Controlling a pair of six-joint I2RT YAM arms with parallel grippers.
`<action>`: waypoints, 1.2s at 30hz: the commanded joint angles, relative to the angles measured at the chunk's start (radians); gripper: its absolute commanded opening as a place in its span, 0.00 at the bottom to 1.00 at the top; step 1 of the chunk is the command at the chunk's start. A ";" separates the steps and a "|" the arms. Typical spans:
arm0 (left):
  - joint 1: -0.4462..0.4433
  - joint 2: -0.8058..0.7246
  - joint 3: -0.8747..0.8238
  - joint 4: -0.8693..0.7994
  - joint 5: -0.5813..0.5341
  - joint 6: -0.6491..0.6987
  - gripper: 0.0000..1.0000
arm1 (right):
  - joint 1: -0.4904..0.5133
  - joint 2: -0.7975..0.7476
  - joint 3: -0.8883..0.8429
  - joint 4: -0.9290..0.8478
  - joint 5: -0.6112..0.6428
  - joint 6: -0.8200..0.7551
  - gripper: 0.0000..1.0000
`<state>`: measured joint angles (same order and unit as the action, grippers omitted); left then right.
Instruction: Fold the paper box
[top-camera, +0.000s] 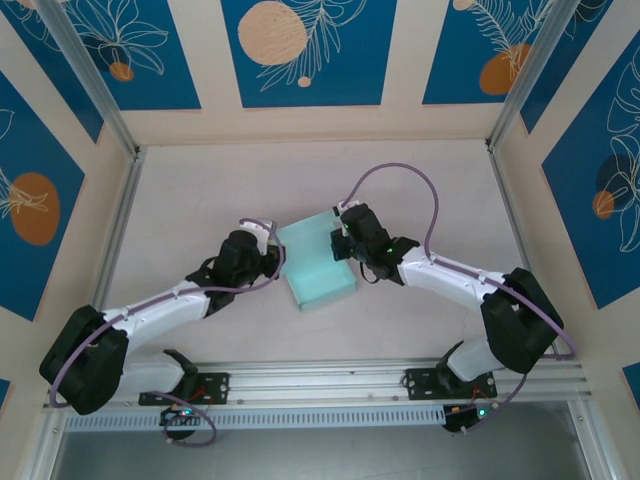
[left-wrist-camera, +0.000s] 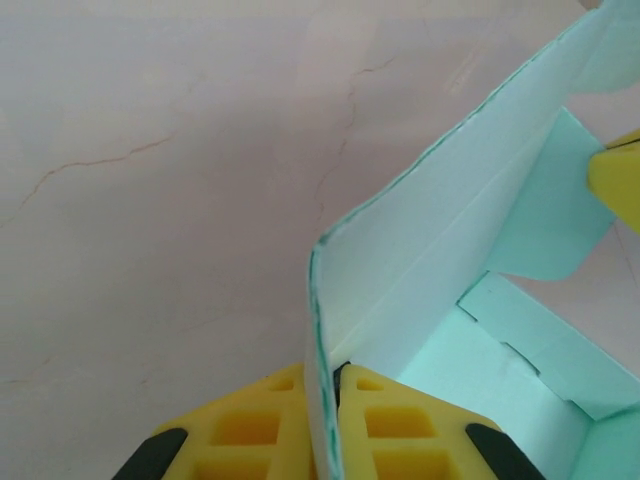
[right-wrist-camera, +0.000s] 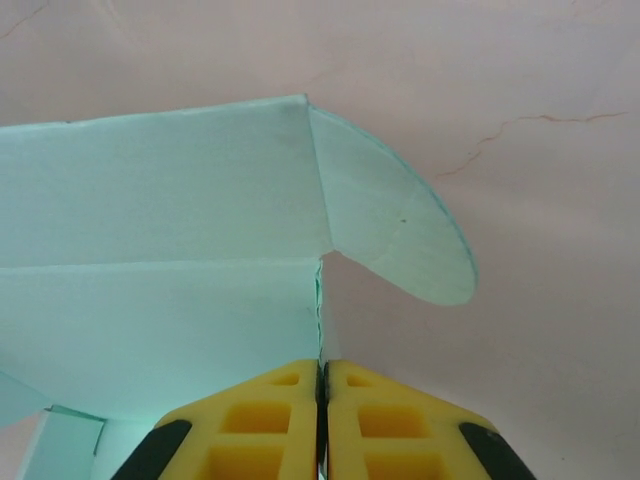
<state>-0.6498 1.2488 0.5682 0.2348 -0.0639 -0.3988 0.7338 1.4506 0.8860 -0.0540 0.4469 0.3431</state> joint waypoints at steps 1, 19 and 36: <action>-0.023 0.030 0.056 0.070 -0.091 -0.022 0.11 | 0.046 -0.011 -0.020 0.093 0.049 0.034 0.08; 0.170 0.116 0.141 0.066 0.209 0.100 0.45 | -0.022 0.038 0.008 0.197 0.087 0.059 0.00; 0.470 0.276 0.229 0.128 0.733 0.430 0.68 | -0.033 0.046 -0.007 0.247 0.017 0.003 0.00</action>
<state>-0.2356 1.4654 0.7387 0.2901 0.4316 -0.0673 0.7063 1.4891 0.8684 0.1249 0.5030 0.3794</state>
